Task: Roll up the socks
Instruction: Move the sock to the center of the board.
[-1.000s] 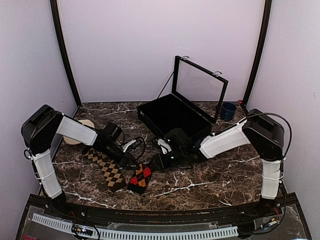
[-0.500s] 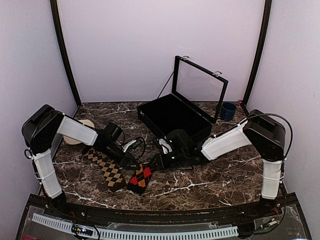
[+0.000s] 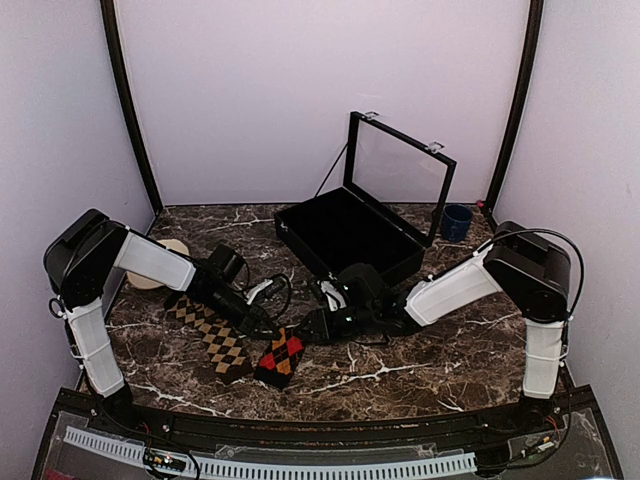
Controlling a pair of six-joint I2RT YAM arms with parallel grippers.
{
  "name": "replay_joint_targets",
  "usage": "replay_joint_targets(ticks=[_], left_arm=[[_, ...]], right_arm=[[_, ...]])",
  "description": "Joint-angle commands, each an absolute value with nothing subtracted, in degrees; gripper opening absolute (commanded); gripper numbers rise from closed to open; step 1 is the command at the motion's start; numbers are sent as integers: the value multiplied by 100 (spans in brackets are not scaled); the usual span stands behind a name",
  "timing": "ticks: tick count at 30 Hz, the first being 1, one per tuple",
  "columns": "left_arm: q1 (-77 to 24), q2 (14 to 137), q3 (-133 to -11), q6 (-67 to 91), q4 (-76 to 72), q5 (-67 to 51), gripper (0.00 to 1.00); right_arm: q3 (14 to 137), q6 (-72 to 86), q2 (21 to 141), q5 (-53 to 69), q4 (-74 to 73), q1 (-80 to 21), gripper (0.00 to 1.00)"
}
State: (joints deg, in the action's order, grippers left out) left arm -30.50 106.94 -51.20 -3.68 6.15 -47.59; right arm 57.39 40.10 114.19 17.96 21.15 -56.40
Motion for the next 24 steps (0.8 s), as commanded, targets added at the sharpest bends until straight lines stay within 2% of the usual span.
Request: replay_joint_targets(ticks=[1,18,24], left_arm=[[-3093,10802,-5115,-392,885,-4627,13],[-3094,10828,-5128,-344,826,-4708,12],[-3094,10837,-5109,-318,784,-4739,12]], right_arm=[[5608,4034,11389,1722,2201,-5695,53],[5443,4235,11526,1451,2133,-5892,41],[5380,4380,11668,1470,2312,-5930,32]])
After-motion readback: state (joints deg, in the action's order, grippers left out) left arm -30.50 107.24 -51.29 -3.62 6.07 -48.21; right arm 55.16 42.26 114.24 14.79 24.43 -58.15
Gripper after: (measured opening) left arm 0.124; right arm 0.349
